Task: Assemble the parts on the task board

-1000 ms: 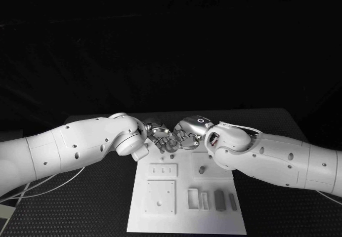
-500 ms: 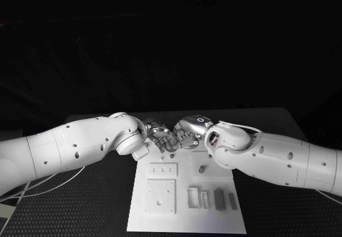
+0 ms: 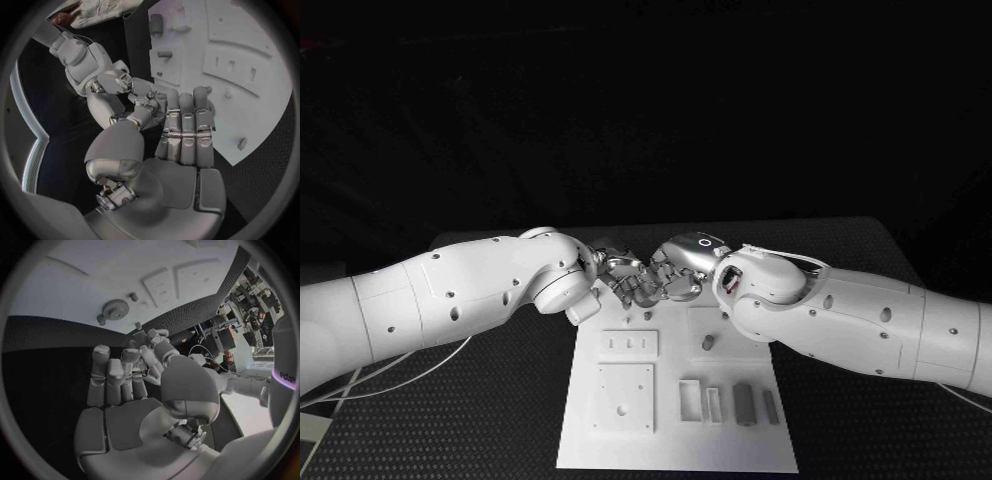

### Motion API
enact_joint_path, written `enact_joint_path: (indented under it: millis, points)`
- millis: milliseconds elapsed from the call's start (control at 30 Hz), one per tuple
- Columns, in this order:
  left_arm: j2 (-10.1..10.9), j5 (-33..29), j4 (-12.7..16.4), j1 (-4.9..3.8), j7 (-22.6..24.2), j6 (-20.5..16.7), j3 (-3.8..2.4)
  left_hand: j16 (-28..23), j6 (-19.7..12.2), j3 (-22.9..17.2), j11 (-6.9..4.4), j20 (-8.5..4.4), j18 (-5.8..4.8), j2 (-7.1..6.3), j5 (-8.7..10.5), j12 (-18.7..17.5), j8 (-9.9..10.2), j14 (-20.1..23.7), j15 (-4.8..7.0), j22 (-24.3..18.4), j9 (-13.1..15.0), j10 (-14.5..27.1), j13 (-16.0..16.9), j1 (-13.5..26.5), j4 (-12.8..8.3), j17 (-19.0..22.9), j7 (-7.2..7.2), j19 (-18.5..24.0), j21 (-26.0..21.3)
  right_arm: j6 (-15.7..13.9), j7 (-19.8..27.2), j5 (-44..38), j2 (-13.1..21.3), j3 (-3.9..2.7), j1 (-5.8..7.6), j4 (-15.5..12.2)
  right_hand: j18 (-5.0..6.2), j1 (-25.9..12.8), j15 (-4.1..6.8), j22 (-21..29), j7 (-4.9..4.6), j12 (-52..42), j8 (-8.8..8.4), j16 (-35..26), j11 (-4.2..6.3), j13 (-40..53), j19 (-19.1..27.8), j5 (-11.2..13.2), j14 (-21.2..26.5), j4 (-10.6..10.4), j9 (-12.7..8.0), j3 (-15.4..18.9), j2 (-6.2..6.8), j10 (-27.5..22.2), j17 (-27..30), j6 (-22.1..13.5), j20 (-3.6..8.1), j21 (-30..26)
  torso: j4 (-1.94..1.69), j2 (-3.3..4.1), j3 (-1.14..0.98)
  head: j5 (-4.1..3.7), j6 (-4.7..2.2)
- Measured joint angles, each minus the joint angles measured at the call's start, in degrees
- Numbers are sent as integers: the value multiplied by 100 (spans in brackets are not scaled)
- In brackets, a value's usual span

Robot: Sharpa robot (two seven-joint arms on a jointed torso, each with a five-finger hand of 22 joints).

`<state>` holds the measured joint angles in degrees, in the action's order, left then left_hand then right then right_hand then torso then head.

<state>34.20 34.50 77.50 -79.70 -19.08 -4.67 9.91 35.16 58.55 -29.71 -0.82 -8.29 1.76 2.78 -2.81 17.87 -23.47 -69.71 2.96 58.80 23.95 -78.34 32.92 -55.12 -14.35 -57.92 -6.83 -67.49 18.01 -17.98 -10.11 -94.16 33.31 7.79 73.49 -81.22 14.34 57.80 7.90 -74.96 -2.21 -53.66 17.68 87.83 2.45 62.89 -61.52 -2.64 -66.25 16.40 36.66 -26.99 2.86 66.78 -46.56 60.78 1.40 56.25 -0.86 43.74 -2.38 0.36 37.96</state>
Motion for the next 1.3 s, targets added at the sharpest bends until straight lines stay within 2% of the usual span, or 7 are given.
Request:
enact_joint_path:
  millis: [233, 333, 467, 633, 733, 900, 1300]
  points:
    - [31, -3, 11, 0, 10, 13, -3, 109, 38, -13, -20, -37, -5, 40, 1, 93, -5, -21, 21, 92, 20, -21, 110, 41, -13, -50, 38, -37, 42, -5, 9, 6, -10, -1, 0, 24, 1, -8, -8, 0, 0, 0, 0, 0, 0, -20, 0, 4, -7, 3, 0, 3, 8, 0, 0, 1, 0, 0, 1, 1, -4, -13, -3]
    - [56, -6, 17, 0, 19, 20, -7, 166, 61, -13, -29, -41, -6, 69, 22, 133, -33, -30, 30, 135, 212, -31, 159, 71, -13, -71, 61, -41, 44, -16, 15, 20, -13, -1, -1, 36, 26, -71, -11, 0, -66, 6, -108, -35, -55, -40, 0, 4, 21, -38, -17, -38, 133, -54, 18, -65, 0, 0, 2, 2, -4, -14, -6]
    - [87, -11, 17, 0, 29, 23, -9, 210, 101, -35, -30, -41, -7, 87, 22, 178, -33, -30, 31, 181, 285, -31, 212, 89, -35, -86, 61, -41, 68, -54, 26, 66, 7, 3, -4, 58, 46, -196, -91, 0, -301, 88, -353, -136, -168, -67, 63, -2, 185, -106, -126, -107, 442, -234, 54, -299, -61, -111, 2, 3, -4, -17, -13]
    - [90, -14, -44, 1, 43, 23, -8, 250, 107, -35, -22, -61, -46, 97, 23, 204, -34, -31, 31, 211, 293, -39, 242, 100, -36, -94, 66, -61, 68, -139, 46, 144, 60, 5, -5, 70, 29, -258, -302, 0, -366, 111, -678, -186, -352, -75, 136, -2, 308, -329, -270, -249, 837, -460, 63, -695, -134, -193, 3, 5, -7, -11, -15]
    - [85, -15, -94, 9, 53, 23, -8, 250, 114, -35, -21, -61, -48, 97, 33, 204, -33, -31, 31, 218, 304, -39, 251, 101, -36, -94, 73, -61, 67, -192, 68, 183, 112, 5, -5, 70, 21, -274, -367, 0, -424, 111, -735, -188, -428, -75, 175, -2, 373, -473, -310, -332, 983, -537, 63, -804, -173, -233, 8, 8, -7, -3, -23]
    - [120, -11, -160, 40, 67, 23, -5, 250, 117, -50, -21, -61, -52, 90, 25, 204, -33, -31, 31, 231, 321, -39, 263, 108, -51, -100, 77, -61, 90, -289, 127, 259, 276, 6, -15, 91, 10, -228, -398, 0, -440, 111, -761, -188, -469, -81, 218, -2, 404, -592, -328, -403, 1088, -578, 63, -861, -173, -233, 12, 8, -4, -2, -25]
    - [261, 404, -269, 61, 68, 169, 5, 273, 127, -75, -41, -60, -84, 81, 20, 226, -31, -31, 31, 268, 363, -18, 296, 117, -108, -100, 87, -61, 90, -543, 290, 663, 591, -9, -19, 391, -19, -179, -408, 0, -457, 108, -761, -188, -470, -94, 237, -2, 414, -645, -328, -425, 1039, -578, 62, -897, -194, -233, -1, -3, -10, -3, -9]
